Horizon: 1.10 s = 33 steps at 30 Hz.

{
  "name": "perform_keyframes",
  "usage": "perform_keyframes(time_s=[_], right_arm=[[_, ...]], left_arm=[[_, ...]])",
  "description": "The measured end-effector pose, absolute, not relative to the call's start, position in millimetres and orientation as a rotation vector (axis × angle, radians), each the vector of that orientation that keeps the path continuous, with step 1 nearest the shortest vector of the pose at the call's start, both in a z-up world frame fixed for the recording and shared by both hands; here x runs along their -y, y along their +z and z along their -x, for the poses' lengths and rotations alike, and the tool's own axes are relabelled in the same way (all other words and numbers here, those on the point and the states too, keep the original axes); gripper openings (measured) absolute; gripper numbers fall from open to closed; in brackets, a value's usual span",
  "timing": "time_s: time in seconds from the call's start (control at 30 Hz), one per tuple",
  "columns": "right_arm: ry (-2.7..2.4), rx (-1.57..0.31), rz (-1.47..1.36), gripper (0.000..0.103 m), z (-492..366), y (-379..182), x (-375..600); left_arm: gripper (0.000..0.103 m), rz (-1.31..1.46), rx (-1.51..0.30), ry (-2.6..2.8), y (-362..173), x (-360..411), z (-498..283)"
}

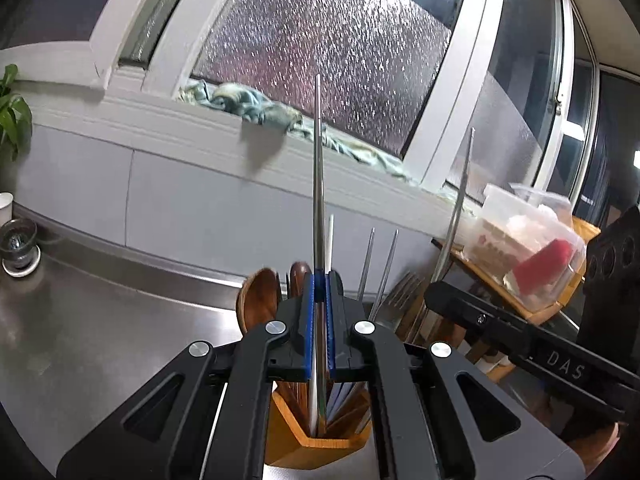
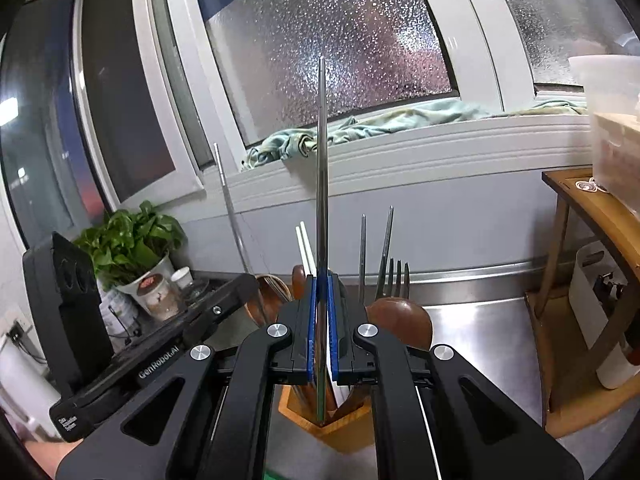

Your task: Organize utensils

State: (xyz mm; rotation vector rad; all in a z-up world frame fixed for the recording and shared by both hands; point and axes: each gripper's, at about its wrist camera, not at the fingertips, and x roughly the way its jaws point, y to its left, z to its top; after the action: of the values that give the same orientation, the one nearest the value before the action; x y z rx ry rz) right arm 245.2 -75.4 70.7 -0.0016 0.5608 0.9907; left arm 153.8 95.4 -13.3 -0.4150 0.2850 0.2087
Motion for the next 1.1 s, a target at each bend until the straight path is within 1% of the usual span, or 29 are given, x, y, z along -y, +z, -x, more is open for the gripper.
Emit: perform_keyframes(time_s=[0.67, 0.8, 0.9, 1.1], right_arm=[[0.99, -0.592, 0.152, 0.006, -223.0, 26.1, 80.4], [0.977, -0.598, 0.159, 0.006, -221.7, 22.2, 83.3], [0.974, -0.605, 0.178, 0.009, -218.6, 22.1, 82.6], [0.966, -0.625, 0.189, 0.009, -206.2, 20.6, 95.5]], left_arm=[[0.004, 0.337, -0.374, 0.112, -50.4, -88.1, -139.2], [0.004, 0.334, -0.386, 0.098, -52.1, -85.9, -137.1], [0.004, 0.307, -0.399, 0.087, -52.6, -80.4, -133.9], [0.004, 0.302, -0.421, 0.089, -49.7, -76.8, -116.5]])
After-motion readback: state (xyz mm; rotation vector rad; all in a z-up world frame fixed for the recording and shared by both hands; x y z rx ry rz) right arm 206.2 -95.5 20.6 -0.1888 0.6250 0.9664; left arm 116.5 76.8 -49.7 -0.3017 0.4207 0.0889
